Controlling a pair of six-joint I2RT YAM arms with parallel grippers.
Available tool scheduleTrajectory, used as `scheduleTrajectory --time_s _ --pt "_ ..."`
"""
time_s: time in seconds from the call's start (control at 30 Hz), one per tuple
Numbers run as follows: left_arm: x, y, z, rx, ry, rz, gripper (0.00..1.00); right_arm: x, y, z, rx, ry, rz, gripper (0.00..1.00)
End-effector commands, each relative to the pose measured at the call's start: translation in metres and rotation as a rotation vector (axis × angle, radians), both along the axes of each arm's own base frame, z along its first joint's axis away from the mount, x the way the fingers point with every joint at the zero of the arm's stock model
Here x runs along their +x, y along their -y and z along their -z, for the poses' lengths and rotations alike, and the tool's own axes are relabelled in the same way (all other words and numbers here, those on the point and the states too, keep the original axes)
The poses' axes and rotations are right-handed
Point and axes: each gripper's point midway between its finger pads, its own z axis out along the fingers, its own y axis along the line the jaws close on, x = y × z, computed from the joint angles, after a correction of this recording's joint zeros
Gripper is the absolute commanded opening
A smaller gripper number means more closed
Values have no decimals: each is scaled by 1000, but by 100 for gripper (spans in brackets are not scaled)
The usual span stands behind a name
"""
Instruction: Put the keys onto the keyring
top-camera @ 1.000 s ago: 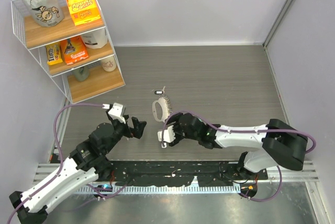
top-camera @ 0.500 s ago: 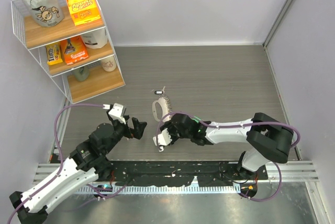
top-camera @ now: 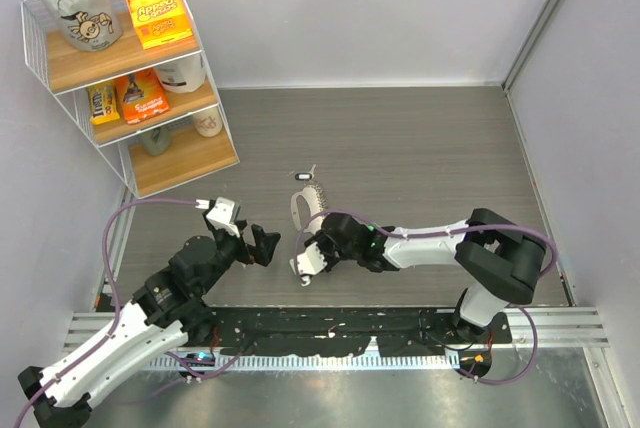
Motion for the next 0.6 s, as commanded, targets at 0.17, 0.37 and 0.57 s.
scheduleTrajectory --time_s 0.17,0.37,0.57 --pt "1 1 -7 -28 17 -4 99 18 -8 -2 -40 49 -7 37" --pt "1 1 -6 -24 17 -3 99 20 -7 3 -72 27 1 24" --pt "1 1 -6 -23 16 -6 99 17 -4 8 -109 -4 -2 10"
